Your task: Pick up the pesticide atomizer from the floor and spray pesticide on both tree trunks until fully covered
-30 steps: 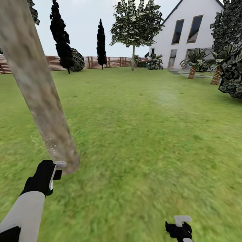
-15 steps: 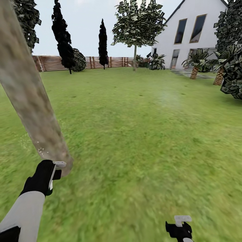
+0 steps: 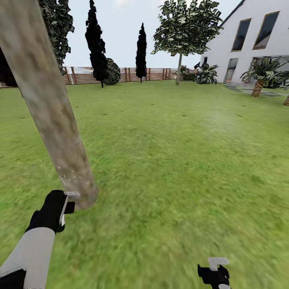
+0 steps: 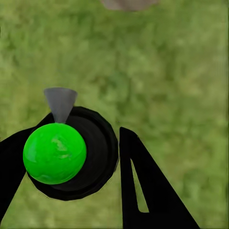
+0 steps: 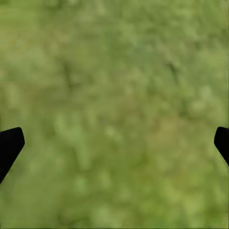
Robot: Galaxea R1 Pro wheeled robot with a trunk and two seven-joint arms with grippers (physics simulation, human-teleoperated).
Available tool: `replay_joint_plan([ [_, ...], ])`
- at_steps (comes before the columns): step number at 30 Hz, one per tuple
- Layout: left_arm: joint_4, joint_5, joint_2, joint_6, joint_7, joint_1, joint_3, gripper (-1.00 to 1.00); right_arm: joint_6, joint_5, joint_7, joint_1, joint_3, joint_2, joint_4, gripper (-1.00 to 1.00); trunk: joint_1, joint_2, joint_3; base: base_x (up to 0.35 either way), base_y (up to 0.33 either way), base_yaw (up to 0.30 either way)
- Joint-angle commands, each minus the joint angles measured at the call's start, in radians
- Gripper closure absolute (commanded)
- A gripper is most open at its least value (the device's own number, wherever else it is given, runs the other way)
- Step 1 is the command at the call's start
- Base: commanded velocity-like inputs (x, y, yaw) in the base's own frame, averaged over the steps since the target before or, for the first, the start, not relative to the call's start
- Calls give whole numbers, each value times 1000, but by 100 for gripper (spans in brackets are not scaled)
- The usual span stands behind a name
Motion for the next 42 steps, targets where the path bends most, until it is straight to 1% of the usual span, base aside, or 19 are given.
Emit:
replay_joint_plan([
  [1, -1, -7, 2, 4, -6, -2, 1, 100, -2, -3, -5, -1, 8, 0, 1, -100, 0, 0, -1, 325, 0, 47],
  [3, -2, -8, 8, 5, -6, -1, 2, 100, -2, -3, -5, -1, 8, 0, 1, -100, 0, 0, -1, 335, 0, 12],
  [6, -3, -8, 8, 5, -6, -1, 2, 100, -2, -3, -5, -1, 8, 0, 1, -100, 0, 0, -1, 337, 0, 3],
  [7, -10, -8, 9, 6, -6, -1, 2, 100, -2, -3, -5, -1, 8, 1, 1, -100, 0, 0, -1, 338, 0, 0],
  [9, -54, -8, 9, 13, -7, 3, 2, 100, -2, -3, -5, -1, 9, 1, 1, -100, 0, 0, -1, 248, 0, 36],
  [12, -74, -9, 8, 18, -7, 3, 2, 100, -2, -3, -5, -1, 9, 1, 1, -100, 0, 0, -1, 61, 0, 210],
  [18, -77, -10, 11, 18, -8, -1, 3, 100, -2, -3, -5, -1, 9, 1, 1, -100, 0, 0, -1, 19, 0, 270],
  [23, -77, -8, 8, 17, -8, -1, 3, 100, -3, -3, -5, -1, 8, 0, 1, -100, 0, 0, -1, 270, -25, 65],
  [26, -77, -8, 5, 17, -8, -1, 2, 100, -3, -3, -5, -1, 8, -1, 2, -100, 0, 0, -1, 192, -200, 1],
  [30, -77, -8, 2, 17, -8, -1, 2, 100, -2, -3, -5, -1, 8, -1, 2, -100, 0, 0, -1, 20, -270, 0],
  [42, -77, -10, 6, 17, -7, -1, 2, 100, -2, -3, -5, -1, 8, 0, 1, -100, 0, 0, -1, 7, -276, 0],
])
